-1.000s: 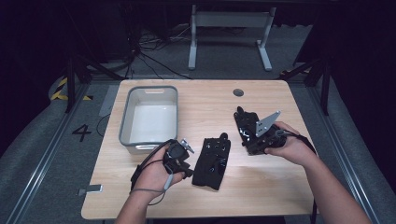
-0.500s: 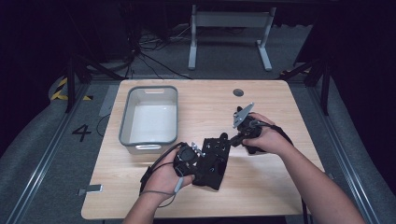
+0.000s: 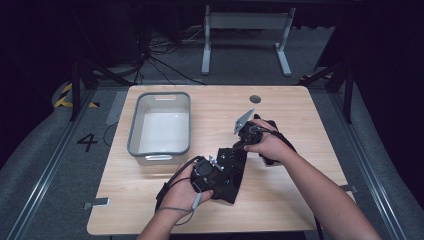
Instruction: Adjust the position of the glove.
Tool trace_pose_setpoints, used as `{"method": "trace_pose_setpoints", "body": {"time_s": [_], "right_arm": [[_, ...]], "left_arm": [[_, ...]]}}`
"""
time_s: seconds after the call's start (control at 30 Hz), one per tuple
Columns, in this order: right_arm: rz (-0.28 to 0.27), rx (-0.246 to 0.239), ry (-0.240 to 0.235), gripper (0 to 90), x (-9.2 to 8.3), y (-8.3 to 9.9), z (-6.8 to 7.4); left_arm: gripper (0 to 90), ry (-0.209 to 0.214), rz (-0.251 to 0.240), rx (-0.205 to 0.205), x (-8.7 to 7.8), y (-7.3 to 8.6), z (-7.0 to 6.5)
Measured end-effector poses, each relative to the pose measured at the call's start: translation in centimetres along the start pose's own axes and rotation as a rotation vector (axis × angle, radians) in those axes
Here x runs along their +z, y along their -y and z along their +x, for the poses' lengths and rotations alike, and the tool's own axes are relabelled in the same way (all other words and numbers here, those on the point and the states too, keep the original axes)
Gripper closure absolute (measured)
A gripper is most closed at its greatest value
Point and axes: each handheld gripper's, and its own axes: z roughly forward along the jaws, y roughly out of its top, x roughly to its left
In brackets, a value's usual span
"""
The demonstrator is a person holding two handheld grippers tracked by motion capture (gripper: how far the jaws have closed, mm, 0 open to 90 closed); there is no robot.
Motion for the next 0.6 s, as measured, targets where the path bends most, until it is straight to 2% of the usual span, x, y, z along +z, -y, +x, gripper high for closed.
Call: {"method": "trace_pose_setpoints", "body": {"time_s": [0.03, 0.17, 0.2, 0.23, 0.3, 0.4, 0.53, 0.6], "right_arm": [[-0.003, 0.019, 0.001, 77.5, 0.2, -0.2, -0.1], [-0.008, 0.018, 0.017, 74.1, 0.9, -0.6, -0.7], [0.002, 0.023, 0.019, 73.4, 1.1, -0.7, -0.8], [0.028, 0.052, 0.013, 71.0, 1.6, -0.7, -1.0], [0.056, 0.053, 0.012, 70.1, 2.1, -0.7, -1.0], [0.072, 0.065, 0.0, 72.9, 2.3, -0.6, -1.1], [0.079, 0.076, -0.016, 77.5, 2.4, -0.6, -1.2], [0.079, 0.077, -0.018, 78.9, 2.5, -0.6, -1.2]], "left_arm": [[62.8, 0.0, 0.0, 0.0, 0.0, 0.0, 0.0], [62.5, 0.005, 0.003, 0.003, 0.3, 0.0, -0.1], [62.1, 0.003, 0.007, 0.006, 0.4, -0.1, -0.1], [61.7, 0.001, 0.005, 0.003, 0.6, -0.1, -0.2], [61.4, -0.002, 0.007, 0.007, 0.8, -0.2, -0.4], [61.0, -0.007, -0.004, 0.003, 1.3, -0.5, -0.7], [59.1, -0.051, 0.0, -0.02, 2.2, -1.0, -1.0], [58.6, -0.048, 0.006, -0.034, 2.8, -1.2, -1.0]]}}
